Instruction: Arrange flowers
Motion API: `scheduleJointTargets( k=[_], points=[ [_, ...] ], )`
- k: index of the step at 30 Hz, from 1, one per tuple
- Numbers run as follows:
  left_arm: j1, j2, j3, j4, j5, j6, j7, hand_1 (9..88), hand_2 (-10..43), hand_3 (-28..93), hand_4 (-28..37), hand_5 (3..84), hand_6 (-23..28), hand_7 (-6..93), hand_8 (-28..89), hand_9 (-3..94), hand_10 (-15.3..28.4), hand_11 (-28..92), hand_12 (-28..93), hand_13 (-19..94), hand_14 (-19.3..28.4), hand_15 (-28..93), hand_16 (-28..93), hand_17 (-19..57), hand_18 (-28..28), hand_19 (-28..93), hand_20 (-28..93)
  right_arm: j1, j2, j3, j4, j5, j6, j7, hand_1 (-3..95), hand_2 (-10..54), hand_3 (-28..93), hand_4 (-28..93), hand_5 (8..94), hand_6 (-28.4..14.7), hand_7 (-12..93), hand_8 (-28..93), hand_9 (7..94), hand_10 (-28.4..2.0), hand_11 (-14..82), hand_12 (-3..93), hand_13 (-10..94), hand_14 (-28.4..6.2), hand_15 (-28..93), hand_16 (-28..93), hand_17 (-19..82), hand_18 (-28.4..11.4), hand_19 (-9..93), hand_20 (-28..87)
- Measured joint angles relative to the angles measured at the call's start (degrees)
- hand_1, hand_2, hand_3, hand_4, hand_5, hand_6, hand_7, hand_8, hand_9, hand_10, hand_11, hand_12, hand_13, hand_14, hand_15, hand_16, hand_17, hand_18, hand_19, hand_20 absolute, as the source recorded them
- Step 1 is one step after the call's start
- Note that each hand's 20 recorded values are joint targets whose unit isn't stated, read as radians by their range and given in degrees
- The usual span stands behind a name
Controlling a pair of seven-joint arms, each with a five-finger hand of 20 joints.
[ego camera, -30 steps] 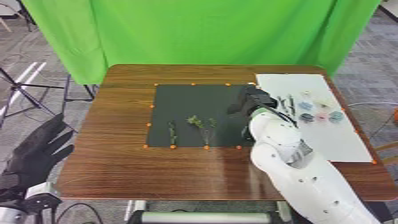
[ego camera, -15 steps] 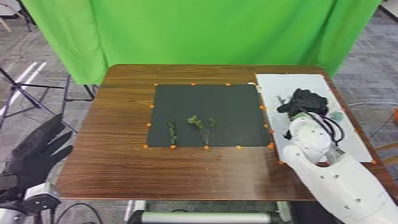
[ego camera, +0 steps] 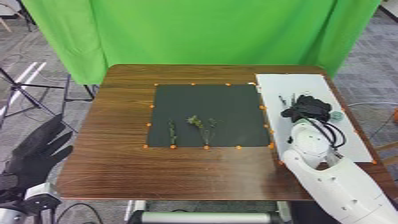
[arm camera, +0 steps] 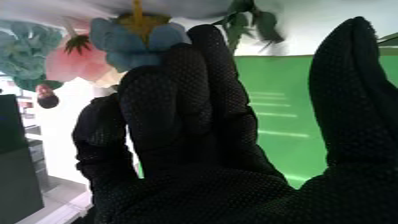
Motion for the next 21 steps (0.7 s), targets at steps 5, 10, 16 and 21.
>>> scheduleJointTargets(
  k=[5,10,16,21],
  points=[
    [0.0,0.0,-0.07,0.03,0.0,-0.09,-0.32,23.3,-5.1,70,-26.3,20.8,0.0,18.0,-10,16.6,8.2,9,21,13,10.9,15,9,-12.4,17.9,34,10,0.6,0.0,-0.2,1.0,0.7,0.8,-0.6,26.2,-9.5,75,-28,60.3,-2.8,44,-14,64.5,-12.6,56.0,40.3,63,-9.6,76,32,27,-23.0,85,55],
    [-0.2,0.05,-0.08,0.09,0.0,-0.41,-0.51,23.4,-4.9,70,-26.3,20.8,-0.1,18.1,-10,16.6,8.2,9,21,13,11.0,15,9,-12.5,17.9,34,10,1.6,0.0,-0.5,2.0,2.3,-1.1,-3.1,30.2,-9.5,77,-28,61.9,-1.7,45,-14,67.1,-12.1,54.6,39.9,66,-8.0,74,32,27,-22.6,84,54],
    [-0.5,0.12,-0.06,0.14,0.0,-0.59,-0.75,23.3,-4.4,70,-26.3,20.8,-0.1,18.1,-10,16.6,8.2,9,21,13,11.0,15,8,-12.5,17.9,34,10,2.7,0.1,-1.2,2.5,2.1,-1.7,-4.3,46.7,-6.0,76,-28,70.9,0.3,45,10,79.0,-9.4,50.8,44.6,75,-6.3,73,33,31,-22.1,87,53],
    [-0.5,0.13,-0.06,0.14,-0.01,-0.6,-0.8,23.3,-4.3,70,-26.2,20.9,-0.1,18.2,-10,16.6,8.2,9,21,13,11.0,15,8,-12.5,17.9,34,10,2.2,0.1,-2.0,2.9,1.8,2.3,-5.9,46.3,-8.6,81,-27,76.5,-0.1,42,9,82.7,-8.9,54.3,41.2,78,-6.1,76,34,34,-22.1,89,53]
  ],
)
